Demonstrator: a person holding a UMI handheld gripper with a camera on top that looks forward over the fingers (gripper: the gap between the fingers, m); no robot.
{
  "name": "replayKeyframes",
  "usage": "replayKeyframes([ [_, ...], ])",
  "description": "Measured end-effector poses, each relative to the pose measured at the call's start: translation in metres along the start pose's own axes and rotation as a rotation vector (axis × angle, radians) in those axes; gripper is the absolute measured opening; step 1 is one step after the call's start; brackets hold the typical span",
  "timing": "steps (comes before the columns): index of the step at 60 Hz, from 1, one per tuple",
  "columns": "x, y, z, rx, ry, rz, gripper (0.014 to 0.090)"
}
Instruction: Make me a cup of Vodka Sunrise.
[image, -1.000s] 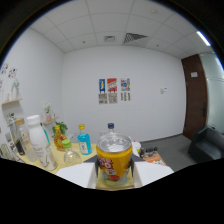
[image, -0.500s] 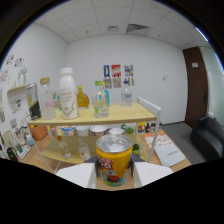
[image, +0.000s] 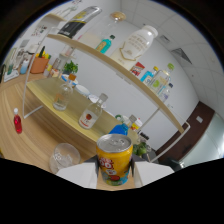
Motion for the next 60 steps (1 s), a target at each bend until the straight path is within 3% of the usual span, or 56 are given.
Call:
replayKeyframes([
  [17,0.003,-0.014,0.005,0.031,0.160,-0.670,0.0502],
  [26,-0.006,-0.021,0.003,0.046,0.204,-0.968,0.0506],
  [43,-0.020,-0.033,0.009,0.060,0.250,-1.404,0.0504],
  [60,-0.018,-0.038,-0.002,0.086,0.229,-1.381,0.0502],
])
